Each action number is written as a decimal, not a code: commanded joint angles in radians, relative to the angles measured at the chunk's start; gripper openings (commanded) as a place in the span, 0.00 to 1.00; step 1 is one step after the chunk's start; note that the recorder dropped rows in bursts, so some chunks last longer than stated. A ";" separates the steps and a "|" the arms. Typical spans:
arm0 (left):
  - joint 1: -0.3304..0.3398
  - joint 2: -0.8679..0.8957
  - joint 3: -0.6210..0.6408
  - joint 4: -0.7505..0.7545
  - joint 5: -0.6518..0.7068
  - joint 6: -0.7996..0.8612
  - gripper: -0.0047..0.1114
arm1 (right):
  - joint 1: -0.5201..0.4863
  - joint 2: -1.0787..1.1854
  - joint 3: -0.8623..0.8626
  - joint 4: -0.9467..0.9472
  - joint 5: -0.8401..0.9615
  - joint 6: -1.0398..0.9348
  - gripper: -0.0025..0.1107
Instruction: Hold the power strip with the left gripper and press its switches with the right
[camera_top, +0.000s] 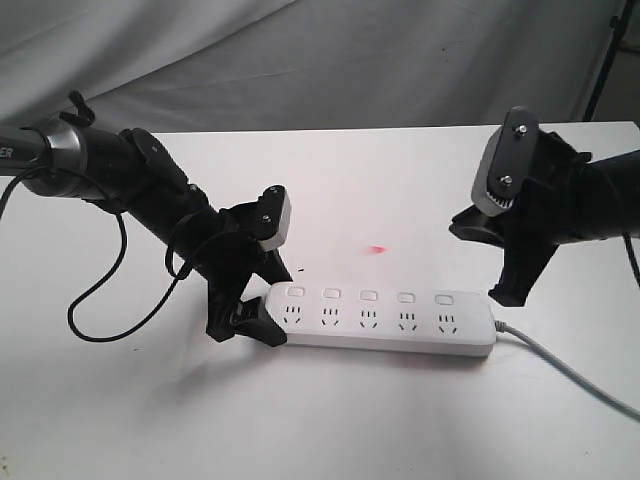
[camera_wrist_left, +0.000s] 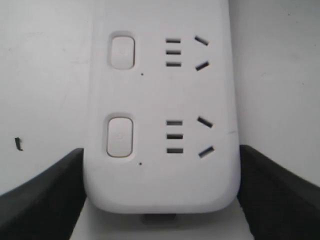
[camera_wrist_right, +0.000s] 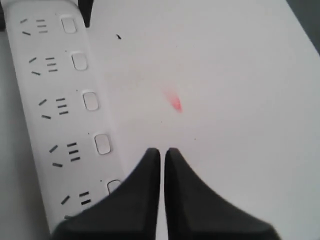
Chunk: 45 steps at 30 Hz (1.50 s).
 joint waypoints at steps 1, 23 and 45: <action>-0.007 -0.003 -0.006 -0.003 0.004 -0.005 0.61 | -0.001 -0.136 0.059 0.047 0.025 0.037 0.02; -0.007 -0.003 -0.006 -0.003 0.004 -0.005 0.61 | -0.001 -0.965 0.188 0.137 0.265 0.760 0.02; -0.007 -0.003 -0.006 -0.005 0.004 -0.005 0.61 | 0.040 -1.365 0.293 -0.025 -0.187 0.958 0.02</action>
